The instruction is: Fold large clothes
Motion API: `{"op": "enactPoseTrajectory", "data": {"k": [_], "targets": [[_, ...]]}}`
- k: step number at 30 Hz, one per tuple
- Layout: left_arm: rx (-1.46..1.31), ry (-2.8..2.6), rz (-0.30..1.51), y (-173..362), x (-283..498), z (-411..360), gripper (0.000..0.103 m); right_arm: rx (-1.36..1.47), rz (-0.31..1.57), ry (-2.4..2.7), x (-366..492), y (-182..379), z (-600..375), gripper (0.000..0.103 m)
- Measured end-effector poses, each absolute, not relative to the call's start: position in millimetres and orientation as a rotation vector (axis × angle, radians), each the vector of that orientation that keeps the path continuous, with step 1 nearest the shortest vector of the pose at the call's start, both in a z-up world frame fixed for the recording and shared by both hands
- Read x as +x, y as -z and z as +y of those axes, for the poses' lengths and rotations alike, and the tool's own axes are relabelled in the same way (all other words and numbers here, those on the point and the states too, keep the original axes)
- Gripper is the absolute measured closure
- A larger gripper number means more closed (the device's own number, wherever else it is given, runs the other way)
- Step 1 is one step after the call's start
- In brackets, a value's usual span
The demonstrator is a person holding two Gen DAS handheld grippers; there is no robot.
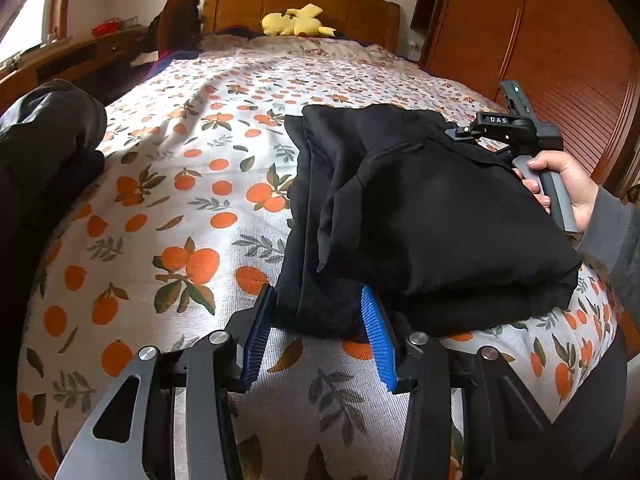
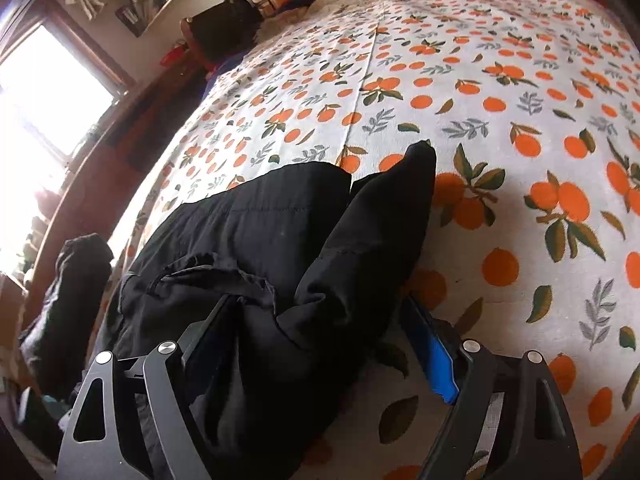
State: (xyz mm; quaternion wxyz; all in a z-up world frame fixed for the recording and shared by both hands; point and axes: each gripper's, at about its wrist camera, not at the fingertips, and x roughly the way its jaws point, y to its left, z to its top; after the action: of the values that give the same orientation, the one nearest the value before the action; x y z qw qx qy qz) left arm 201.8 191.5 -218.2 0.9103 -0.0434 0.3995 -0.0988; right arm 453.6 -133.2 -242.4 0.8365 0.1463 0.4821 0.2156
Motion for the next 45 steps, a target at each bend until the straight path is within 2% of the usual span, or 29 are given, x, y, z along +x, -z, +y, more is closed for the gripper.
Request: {"op": "enactPoseTrajectory", "data": {"k": [2,3,5,6,7,11,15,23,33,40,45], "targets": [[-0.096,0.212,0.828,219,202,191,0.06,0.339,1.033,-0.476,455,243,-133,0.035],[-0.097,0.212,0.827,220,203,191,0.067,0.352,1.036,-0.493,454,242,-132,0.04],[-0.1,0.208,0.823,219,204,192,0.079,0.342,1.016,-0.511,452,236,-129,0.059],[-0.103,0.208,0.819,219,204,192,0.088,0.326,1.002,-0.515,449,232,-127,0.062],[-0.11,0.207,0.811,217,203,194,0.092,0.301,0.986,-0.514,445,226,-124,0.067],[-0.117,0.186,0.758,204,197,195,0.095,0.25,0.906,-0.515,430,196,-117,0.078],[-0.127,0.138,0.673,182,182,204,0.097,0.197,0.837,-0.547,413,165,-100,0.081],[-0.184,0.035,0.554,131,143,275,0.098,0.104,0.723,-0.685,386,87,-14,0.082],[-0.093,-0.182,0.439,28,95,380,0.098,0.049,0.641,-0.861,373,13,132,0.083],[-0.098,-0.332,0.439,-8,54,454,0.098,0.038,0.643,-0.984,366,-8,247,0.083],[-0.07,-0.441,0.462,-24,26,497,0.098,0.021,0.669,-1.062,360,-3,315,0.082]]}}
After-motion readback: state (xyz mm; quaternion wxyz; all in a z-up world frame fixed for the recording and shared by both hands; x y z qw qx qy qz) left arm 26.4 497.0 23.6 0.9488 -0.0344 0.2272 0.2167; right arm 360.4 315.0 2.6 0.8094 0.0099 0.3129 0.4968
